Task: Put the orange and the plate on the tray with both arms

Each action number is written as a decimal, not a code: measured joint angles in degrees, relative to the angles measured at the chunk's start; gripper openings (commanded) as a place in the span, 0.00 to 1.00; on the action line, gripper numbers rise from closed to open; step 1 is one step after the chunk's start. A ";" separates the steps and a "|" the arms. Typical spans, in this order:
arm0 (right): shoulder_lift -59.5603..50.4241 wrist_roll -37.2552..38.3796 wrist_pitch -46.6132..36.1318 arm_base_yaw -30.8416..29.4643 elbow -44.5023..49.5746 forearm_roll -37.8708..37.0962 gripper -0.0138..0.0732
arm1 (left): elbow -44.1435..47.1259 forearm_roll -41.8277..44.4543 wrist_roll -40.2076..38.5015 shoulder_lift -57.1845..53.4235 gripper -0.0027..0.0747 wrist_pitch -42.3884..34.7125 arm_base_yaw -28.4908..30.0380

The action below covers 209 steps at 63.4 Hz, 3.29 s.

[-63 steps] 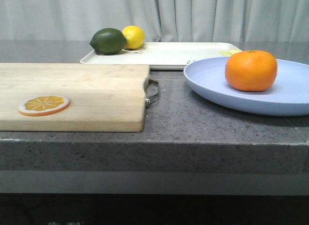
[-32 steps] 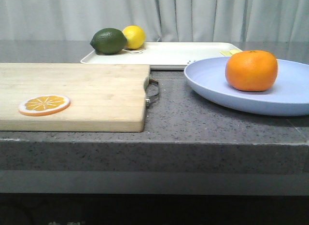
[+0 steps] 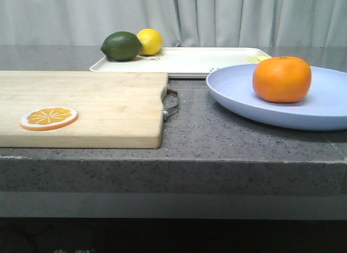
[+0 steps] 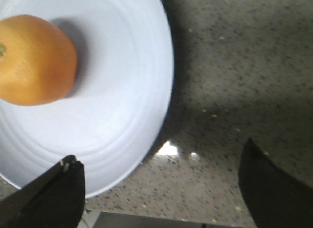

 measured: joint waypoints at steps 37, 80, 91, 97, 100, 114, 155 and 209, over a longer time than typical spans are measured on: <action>15.11 -1.98 -5.27 -0.28 0.00 8.71 0.62 | 0.00 0.00 0.00 0.00 0.88 -0.21 0.00; 16.83 -2.01 -6.32 0.40 -0.04 11.03 0.08 | 0.00 0.04 0.00 0.00 0.88 -0.31 0.00; 16.83 -2.01 -6.21 0.40 -0.04 11.66 0.08 | 0.00 0.04 0.00 0.00 0.88 -0.31 0.00; 16.83 -2.01 -5.40 0.40 -0.04 12.07 0.08 | 0.00 0.04 0.00 0.00 0.88 -0.31 0.00; 16.83 -2.01 -5.03 0.40 -0.04 12.21 0.08 | 0.00 0.04 0.00 0.00 0.88 -0.31 0.00; 16.83 -2.11 -0.88 0.40 -1.38 14.49 0.08 | 0.00 0.13 0.00 0.00 0.88 -0.63 0.00; 30.03 13.33 -2.53 13.11 -30.00 14.72 0.08 | 0.00 0.17 0.00 0.00 0.88 -2.62 0.00; 55.73 27.12 -2.39 16.17 -62.76 7.15 0.08 | 0.00 0.06 0.00 0.00 0.88 -2.62 0.00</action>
